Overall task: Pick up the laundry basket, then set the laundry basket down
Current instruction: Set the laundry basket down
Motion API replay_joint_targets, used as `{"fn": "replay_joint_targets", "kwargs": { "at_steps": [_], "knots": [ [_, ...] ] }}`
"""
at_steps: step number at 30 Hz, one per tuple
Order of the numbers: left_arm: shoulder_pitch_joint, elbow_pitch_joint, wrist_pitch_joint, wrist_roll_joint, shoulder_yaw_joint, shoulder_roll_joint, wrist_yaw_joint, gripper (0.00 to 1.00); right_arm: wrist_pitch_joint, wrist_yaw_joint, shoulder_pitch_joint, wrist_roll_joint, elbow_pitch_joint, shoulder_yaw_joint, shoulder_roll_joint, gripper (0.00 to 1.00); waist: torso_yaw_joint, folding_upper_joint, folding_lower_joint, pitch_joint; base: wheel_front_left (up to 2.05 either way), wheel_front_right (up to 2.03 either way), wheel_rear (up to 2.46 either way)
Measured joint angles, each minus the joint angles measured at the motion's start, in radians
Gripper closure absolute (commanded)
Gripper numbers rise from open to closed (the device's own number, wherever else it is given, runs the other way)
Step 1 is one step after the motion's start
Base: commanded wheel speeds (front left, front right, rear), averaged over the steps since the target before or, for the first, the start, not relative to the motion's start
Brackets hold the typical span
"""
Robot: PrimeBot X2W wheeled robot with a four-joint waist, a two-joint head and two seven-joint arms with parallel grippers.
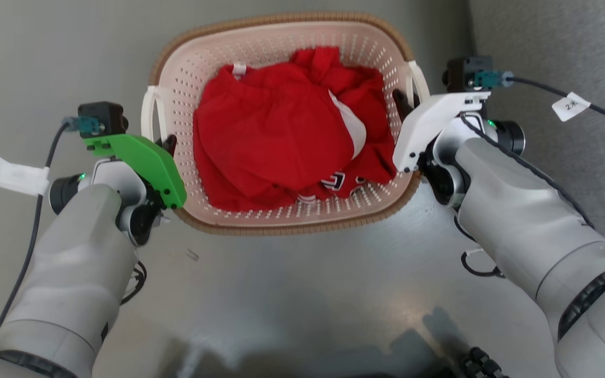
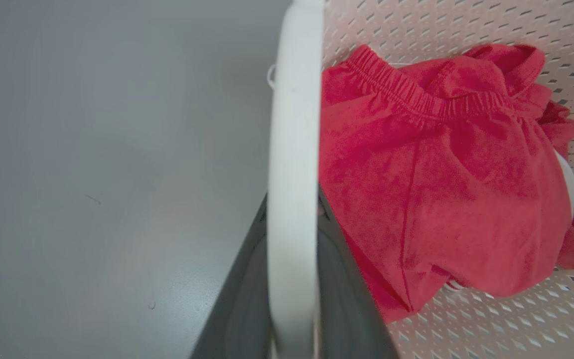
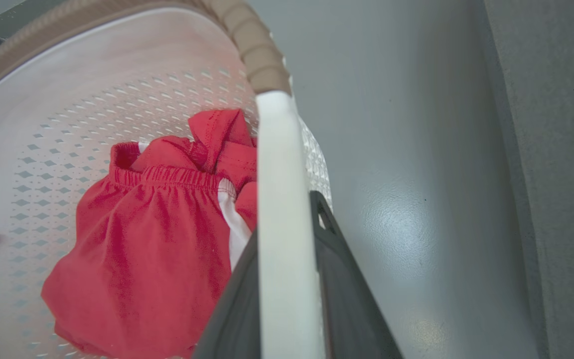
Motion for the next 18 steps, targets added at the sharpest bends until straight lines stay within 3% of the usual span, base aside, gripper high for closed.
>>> {"fn": "replay_joint_targets", "kwargs": {
  "at_steps": [18],
  "knots": [
    [-0.098,-0.008,-0.047,0.030,0.002,0.009,-0.006,1.00,-0.074,0.011,-0.089,-0.001,0.002,-0.007,-0.007,1.00,0.014,0.0000,-0.0001,0.163,0.00,0.00,0.00]
  ]
}}
